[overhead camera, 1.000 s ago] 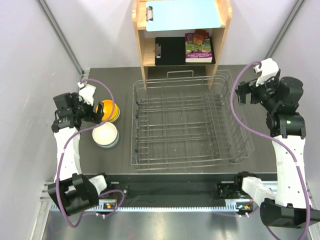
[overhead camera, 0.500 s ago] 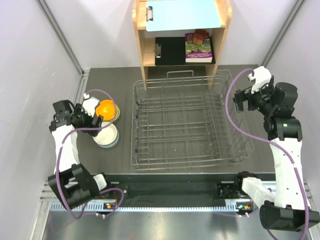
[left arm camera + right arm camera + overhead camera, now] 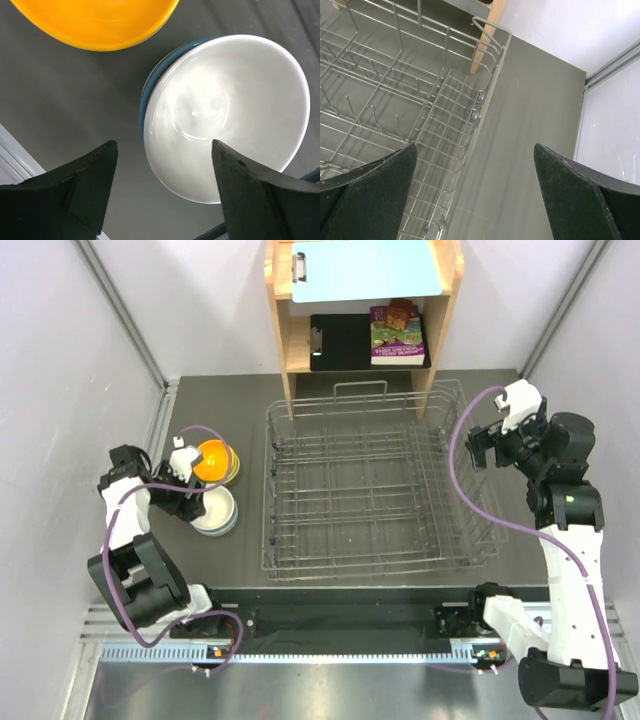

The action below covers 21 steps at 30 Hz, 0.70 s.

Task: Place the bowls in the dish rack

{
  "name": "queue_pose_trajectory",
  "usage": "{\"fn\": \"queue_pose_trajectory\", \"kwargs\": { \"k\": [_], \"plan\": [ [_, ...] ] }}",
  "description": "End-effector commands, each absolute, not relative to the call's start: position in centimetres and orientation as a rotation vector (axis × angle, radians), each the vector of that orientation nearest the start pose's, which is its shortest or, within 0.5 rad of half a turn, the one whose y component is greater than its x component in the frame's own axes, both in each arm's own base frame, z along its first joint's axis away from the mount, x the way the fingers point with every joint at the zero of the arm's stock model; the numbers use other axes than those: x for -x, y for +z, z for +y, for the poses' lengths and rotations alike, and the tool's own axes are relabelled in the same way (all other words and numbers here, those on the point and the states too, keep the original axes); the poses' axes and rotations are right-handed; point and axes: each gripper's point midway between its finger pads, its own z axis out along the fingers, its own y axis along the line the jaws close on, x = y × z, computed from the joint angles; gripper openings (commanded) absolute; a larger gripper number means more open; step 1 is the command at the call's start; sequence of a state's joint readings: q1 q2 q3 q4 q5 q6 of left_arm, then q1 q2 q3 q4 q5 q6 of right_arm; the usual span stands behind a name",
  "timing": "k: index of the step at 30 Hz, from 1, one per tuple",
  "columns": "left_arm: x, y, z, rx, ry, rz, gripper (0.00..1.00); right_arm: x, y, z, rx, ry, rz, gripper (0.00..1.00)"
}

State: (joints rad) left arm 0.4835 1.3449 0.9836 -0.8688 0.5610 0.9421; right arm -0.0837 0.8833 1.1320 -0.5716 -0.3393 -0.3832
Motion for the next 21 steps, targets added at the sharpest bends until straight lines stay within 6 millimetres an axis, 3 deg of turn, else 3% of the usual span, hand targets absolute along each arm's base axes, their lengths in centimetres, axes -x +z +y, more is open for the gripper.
{"fn": "queue_pose_trajectory", "kwargs": {
  "k": [1,4,5,7,14,17,21],
  "plan": [
    [-27.3,11.4,6.4,-0.734,-0.3,2.366,0.74,-29.6,33.0,2.0,0.508,0.006,1.768,1.0],
    [-27.2,11.2,6.2,-0.733,-0.308,2.368,0.65,-29.6,33.0,2.2,0.509,0.016,1.767,1.0],
    [-27.2,11.3,6.2,-0.733,-0.308,2.366,0.53,-29.6,33.1,2.2,0.507,0.019,1.765,1.0],
    [-27.2,11.5,6.1,-0.734,-0.314,2.359,0.44,-29.6,33.0,2.4,0.508,0.031,1.768,0.99],
    [-27.3,12.6,5.6,-0.734,-0.323,2.33,0.2,-29.6,32.8,3.2,0.518,0.085,1.77,1.0],
    [-27.5,13.3,5.4,-0.726,-0.34,2.318,0.0,-29.6,32.9,3.6,0.522,0.109,1.77,1.0],
    [-28.2,14.5,5.3,-0.709,-0.352,2.29,0.0,-29.5,33.2,4.0,0.523,0.136,1.767,1.0]
  ]
}}
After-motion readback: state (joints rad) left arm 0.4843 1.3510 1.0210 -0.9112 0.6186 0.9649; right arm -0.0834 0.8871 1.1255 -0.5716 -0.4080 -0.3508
